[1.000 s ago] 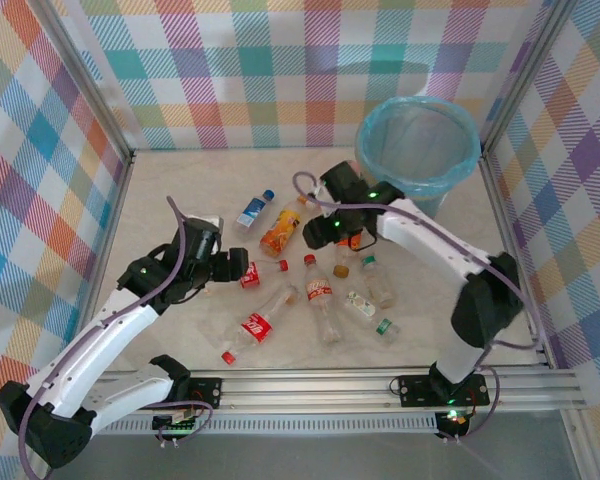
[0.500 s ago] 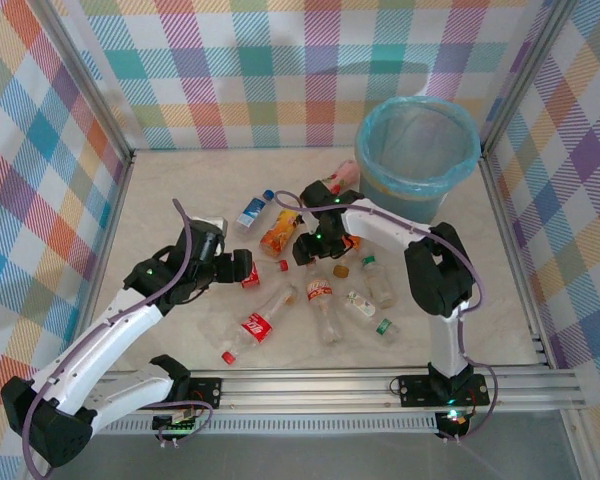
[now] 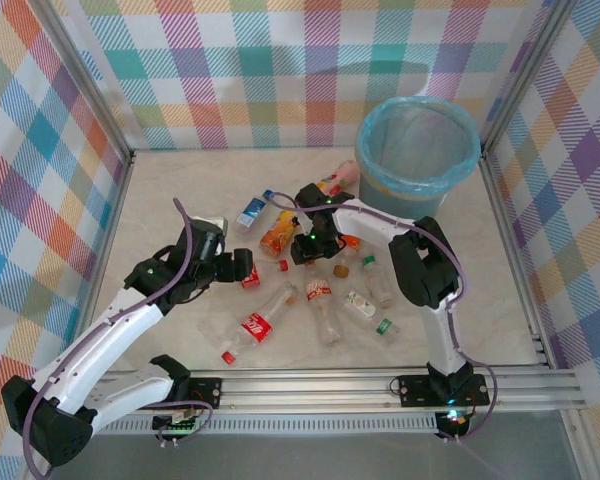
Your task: Put the plastic bottles in the bin
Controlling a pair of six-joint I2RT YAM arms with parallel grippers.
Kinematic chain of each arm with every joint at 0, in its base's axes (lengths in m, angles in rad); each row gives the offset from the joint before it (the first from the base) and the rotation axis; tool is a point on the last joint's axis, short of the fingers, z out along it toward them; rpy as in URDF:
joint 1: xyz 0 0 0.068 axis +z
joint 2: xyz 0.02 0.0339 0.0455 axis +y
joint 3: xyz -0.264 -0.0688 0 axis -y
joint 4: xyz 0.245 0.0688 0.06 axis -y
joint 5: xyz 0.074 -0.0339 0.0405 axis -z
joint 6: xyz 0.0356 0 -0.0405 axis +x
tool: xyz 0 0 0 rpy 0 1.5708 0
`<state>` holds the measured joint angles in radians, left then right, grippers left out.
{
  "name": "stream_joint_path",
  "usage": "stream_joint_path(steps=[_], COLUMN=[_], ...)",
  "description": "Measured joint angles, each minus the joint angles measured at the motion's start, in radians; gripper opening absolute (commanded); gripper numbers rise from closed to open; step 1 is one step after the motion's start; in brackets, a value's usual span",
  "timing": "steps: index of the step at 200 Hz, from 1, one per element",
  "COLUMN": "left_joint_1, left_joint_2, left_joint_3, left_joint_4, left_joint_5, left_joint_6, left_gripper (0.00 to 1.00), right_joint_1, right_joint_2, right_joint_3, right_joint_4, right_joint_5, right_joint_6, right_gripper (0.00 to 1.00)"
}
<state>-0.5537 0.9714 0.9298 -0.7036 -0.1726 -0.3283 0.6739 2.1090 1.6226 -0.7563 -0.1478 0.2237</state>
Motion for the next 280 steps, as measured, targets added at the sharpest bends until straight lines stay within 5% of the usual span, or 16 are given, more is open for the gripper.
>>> stream_joint_path(steps=[64, 171, 280], left_joint_1=[0.0, 0.0, 0.0], left_joint_2=[0.0, 0.0, 0.001], left_joint_3=[0.003, 0.004, 0.185], left_joint_4=[0.0, 0.0, 0.0], left_joint_5=[-0.001, 0.0, -0.027], left_joint_6=[0.003, 0.002, 0.011], left_gripper=[0.85, 0.85, 0.82], right_joint_1=[-0.008, -0.008, -0.008], right_joint_2=[0.0, -0.02, -0.302], right_joint_3=[0.0, -0.035, 0.021], right_joint_4=[0.001, 0.021, 0.013], right_joint_5=[-0.003, -0.024, 0.033], right_joint_6=[-0.003, -0.006, -0.061], right_gripper=[0.48, 0.28, 0.21])
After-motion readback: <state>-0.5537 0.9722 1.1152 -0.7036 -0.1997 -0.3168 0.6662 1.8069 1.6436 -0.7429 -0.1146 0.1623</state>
